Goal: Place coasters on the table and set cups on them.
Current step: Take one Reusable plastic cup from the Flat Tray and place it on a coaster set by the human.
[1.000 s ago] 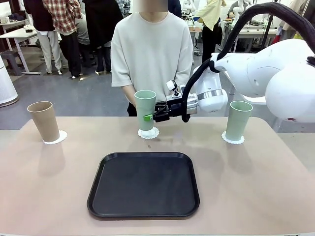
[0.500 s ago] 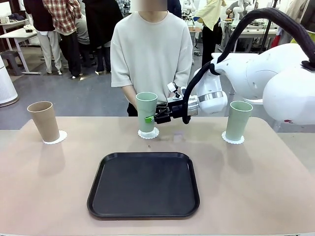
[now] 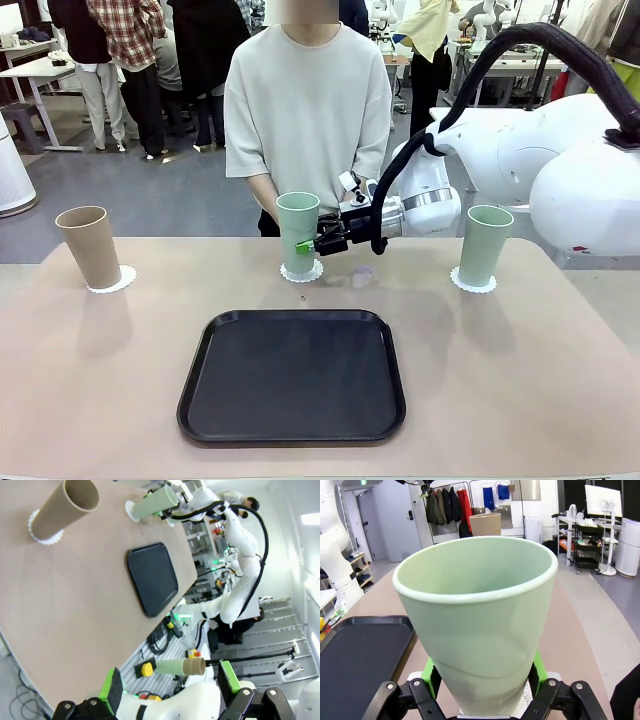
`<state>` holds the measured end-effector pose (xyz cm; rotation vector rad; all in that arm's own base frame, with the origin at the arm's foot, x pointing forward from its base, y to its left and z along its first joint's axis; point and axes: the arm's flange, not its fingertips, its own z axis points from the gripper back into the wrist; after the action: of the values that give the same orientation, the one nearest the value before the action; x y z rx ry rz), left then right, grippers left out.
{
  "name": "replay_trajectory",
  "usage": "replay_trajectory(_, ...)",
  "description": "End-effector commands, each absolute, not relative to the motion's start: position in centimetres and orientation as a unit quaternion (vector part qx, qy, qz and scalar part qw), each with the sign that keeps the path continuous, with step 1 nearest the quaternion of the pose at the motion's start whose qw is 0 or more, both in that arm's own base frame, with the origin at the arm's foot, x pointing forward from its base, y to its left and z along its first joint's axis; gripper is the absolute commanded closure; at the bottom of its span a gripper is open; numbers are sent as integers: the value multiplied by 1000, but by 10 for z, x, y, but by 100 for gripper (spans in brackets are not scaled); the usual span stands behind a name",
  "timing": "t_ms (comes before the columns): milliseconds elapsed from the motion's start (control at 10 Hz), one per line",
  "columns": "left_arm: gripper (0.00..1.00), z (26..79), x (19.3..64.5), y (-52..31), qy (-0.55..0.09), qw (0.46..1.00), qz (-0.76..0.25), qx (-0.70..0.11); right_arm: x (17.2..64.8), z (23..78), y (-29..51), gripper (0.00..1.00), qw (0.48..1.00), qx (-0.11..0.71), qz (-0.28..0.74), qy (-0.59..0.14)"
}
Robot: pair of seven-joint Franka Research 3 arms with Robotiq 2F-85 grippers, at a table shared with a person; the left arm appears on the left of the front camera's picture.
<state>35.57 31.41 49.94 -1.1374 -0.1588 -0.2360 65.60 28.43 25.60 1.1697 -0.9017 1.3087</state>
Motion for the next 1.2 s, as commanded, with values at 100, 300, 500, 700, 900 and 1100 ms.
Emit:
replay_trajectory(100, 0, 501, 353, 315, -76, 832, -112, -539, 667, 258, 287, 16, 555, 499, 559, -363)
replay_trajectory(300, 0, 501, 353, 315, -76, 832, -112, -539, 668, 257, 287, 16, 557, 499, 558, -359)
replay_trajectory(500, 0, 501, 353, 315, -76, 832, -112, -539, 669, 253, 287, 16, 561, 498, 558, -353)
replay_trajectory(700, 0, 501, 353, 315, -76, 832, -112, -539, 669, 253, 287, 16, 563, 496, 561, -349)
replay_trajectory(900, 0, 501, 353, 315, -76, 832, -112, -539, 670, 250, 288, 16, 564, 497, 561, -345)
replay_trajectory(1100, 0, 501, 353, 315, -76, 832, -112, -539, 670, 248, 288, 16, 563, 497, 564, -344)
